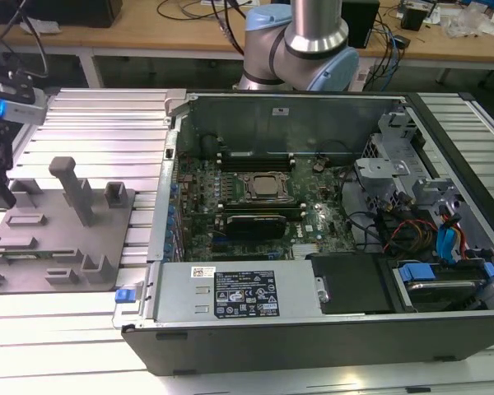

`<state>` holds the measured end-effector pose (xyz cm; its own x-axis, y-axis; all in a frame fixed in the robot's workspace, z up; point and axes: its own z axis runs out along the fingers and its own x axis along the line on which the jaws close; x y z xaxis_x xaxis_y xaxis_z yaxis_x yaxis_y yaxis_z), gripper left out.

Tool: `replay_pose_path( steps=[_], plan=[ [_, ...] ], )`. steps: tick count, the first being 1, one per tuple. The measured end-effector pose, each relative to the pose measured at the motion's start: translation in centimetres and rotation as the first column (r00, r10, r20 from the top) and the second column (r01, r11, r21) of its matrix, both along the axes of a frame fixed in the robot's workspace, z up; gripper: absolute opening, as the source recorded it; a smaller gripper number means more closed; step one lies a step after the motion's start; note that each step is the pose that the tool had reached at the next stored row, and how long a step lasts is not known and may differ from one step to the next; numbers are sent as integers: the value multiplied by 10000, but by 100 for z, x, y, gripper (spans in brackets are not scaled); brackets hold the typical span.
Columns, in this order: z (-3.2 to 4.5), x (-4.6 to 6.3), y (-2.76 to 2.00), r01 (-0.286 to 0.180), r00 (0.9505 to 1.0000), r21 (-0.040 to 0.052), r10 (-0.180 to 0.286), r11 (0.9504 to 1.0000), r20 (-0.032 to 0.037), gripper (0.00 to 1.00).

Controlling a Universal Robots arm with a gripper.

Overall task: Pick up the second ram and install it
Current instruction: 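Pick up the second ram and move it above second insertion slot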

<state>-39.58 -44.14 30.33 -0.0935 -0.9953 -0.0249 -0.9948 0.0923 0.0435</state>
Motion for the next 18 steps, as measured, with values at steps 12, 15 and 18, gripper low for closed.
replay_pose_path(
  steps=[12,15,18],
  plan=[
    [-324,-23,-124,-296,9996,0,296,9996,-1,8],
    [-382,-31,-142,-327,9995,-1,327,9995,-1,8],
    [-389,-44,-143,-332,9994,2,332,9994,3,8]
  ],
)
